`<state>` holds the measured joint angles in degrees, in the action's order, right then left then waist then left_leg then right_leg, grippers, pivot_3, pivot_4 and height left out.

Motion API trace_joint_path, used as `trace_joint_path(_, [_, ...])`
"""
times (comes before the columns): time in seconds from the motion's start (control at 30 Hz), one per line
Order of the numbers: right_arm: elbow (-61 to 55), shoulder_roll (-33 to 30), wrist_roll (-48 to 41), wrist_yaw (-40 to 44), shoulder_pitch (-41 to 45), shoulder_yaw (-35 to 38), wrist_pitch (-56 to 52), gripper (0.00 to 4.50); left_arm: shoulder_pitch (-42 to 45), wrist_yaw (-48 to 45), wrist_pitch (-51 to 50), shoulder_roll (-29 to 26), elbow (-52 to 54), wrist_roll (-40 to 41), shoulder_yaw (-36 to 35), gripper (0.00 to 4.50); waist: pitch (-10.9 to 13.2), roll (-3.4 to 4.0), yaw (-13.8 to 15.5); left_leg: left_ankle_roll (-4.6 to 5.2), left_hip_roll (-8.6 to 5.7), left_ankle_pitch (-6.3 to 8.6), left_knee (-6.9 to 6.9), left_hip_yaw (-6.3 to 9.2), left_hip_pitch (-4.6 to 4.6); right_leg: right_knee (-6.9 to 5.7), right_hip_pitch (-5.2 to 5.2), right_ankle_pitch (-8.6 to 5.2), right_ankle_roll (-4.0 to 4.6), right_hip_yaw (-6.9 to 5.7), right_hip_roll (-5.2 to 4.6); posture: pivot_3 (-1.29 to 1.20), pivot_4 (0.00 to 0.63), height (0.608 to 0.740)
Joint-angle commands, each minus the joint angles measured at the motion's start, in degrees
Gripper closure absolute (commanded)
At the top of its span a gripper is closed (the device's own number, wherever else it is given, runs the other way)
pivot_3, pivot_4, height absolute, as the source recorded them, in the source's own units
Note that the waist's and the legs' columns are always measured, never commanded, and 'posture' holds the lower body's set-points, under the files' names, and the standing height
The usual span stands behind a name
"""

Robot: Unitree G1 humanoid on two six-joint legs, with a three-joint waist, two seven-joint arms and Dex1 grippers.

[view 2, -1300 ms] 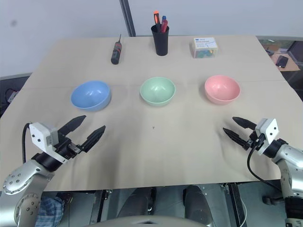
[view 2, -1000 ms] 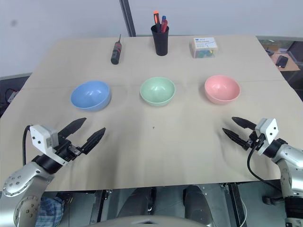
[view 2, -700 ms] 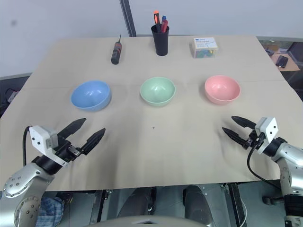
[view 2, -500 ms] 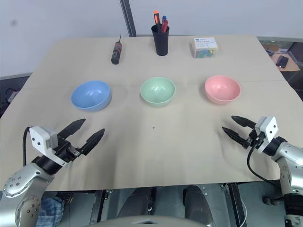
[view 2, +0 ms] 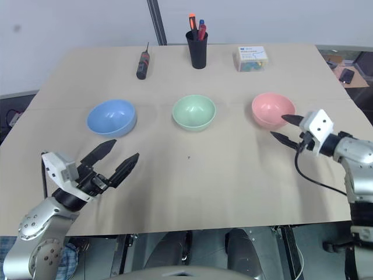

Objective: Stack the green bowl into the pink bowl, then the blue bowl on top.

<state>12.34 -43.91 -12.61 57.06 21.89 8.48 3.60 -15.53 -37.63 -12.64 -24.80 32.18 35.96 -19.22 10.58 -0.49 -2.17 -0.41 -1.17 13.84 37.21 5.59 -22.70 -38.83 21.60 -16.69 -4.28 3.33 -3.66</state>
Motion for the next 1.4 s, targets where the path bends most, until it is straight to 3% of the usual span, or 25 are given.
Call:
trace_joint_path(0.03, [5.9, -0.3, 4.7, 1.0, 9.0, -5.3, -0.8, 1.61, 0.6, -0.2, -0.3, -0.9, 3.7, 0.5, 2.1, 0.00, 0.0, -0.01, 0.1, 0.00, 0.00, 0.00, -0.02, 0.01, -0.01, 0.01, 0.00, 0.00, 0.00, -0.01, 0.00, 0.00, 0.150, 0.740])
trace_joint_path(0.2, [22.4, 2.8, 12.8, -0.4, 23.1, -12.6, -0.3, 1.61, 2.9, -0.6, -1.1, -2.2, 4.8, 0.4, 4.7, 0.00, 0.0, 0.02, -0.4, 0.00, -0.10, 0.00, 0.01, -0.13, 0.01, 0.00, 0.05, 0.01, 0.00, 0.10, 0.01, 0.00, 0.150, 0.740])
trace_joint_path(0.4, [36.2, 5.1, 18.2, 1.2, 32.1, -17.7, 3.5, 1.61, 5.3, 0.7, -3.9, -4.5, 7.2, 1.7, 5.6, 0.00, 0.0, 0.01, 0.1, -0.01, -0.09, -0.01, -0.06, 0.01, -0.12, 0.11, 0.10, 0.00, 0.03, 0.00, 0.02, 0.00, 0.150, 0.740])
trace_joint_path(0.5, [39.8, 5.6, 19.5, 1.9, 33.9, -18.8, 4.6, 2.27, 5.8, 0.7, -5.6, -5.8, 8.6, 2.8, 5.6, 0.00, 0.0, 0.01, 0.0, -0.01, -0.10, -0.01, -0.07, -0.01, -0.21, 0.24, 0.12, 0.00, 0.02, 0.01, -0.04, 0.00, 0.150, 0.740])
trace_joint_path(0.67, [41.9, 6.0, 19.6, 2.7, 34.6, -18.5, 6.2, 4.39, 7.0, 1.9, -7.4, -7.0, 9.4, 3.2, 5.6, 0.00, 0.0, 0.02, -0.2, -0.01, -0.10, -0.01, -0.09, -0.02, -0.16, 0.20, 0.11, 0.00, 0.02, 0.01, -0.02, 0.00, 0.150, 0.740])
trace_joint_path(1.0, [41.9, 5.5, 18.6, 0.9, 36.3, -16.5, 7.4, 4.46, 8.4, 1.8, -8.3, -7.7, 8.8, 4.2, 5.4, 0.00, 0.0, 0.03, -0.2, -0.01, -0.11, -0.01, -0.06, -0.06, -0.10, 0.08, 0.12, 0.00, 0.02, 0.05, 0.00, 0.00, 0.150, 0.740])
trace_joint_path(1.13, [39.8, 4.7, 16.4, 4.2, 36.6, -15.3, 5.9, 3.28, 7.3, 0.5, -7.4, -7.7, 8.0, 3.8, 5.3, 0.00, 0.0, 0.04, -0.3, -0.01, -0.12, -0.01, -0.07, -0.08, -0.10, 0.08, 0.14, 0.00, 0.02, 0.10, 0.01, 0.00, 0.150, 0.740])
trace_joint_path(1.37, [30.3, 2.0, 13.3, 6.3, 35.8, -13.0, -2.1, 0.25, 6.0, -0.7, -5.9, -7.0, 7.3, 3.3, 5.4, 0.00, 0.0, 0.04, -0.1, -0.01, -0.08, 0.00, -0.06, -0.05, -0.13, 0.09, 0.13, 0.00, 0.02, 0.07, -0.02, 0.00, 0.150, 0.740])
trace_joint_path(1.4, [27.9, 1.7, 12.3, 7.8, 35.2, -12.9, -4.8, 0.08, 5.8, -0.9, -5.7, -6.9, 7.2, 3.3, 5.4, 0.00, 0.0, 0.05, -0.1, -0.01, -0.08, 0.00, -0.06, -0.04, -0.13, 0.09, 0.13, 0.00, 0.02, 0.06, -0.02, 0.00, 0.150, 0.740])
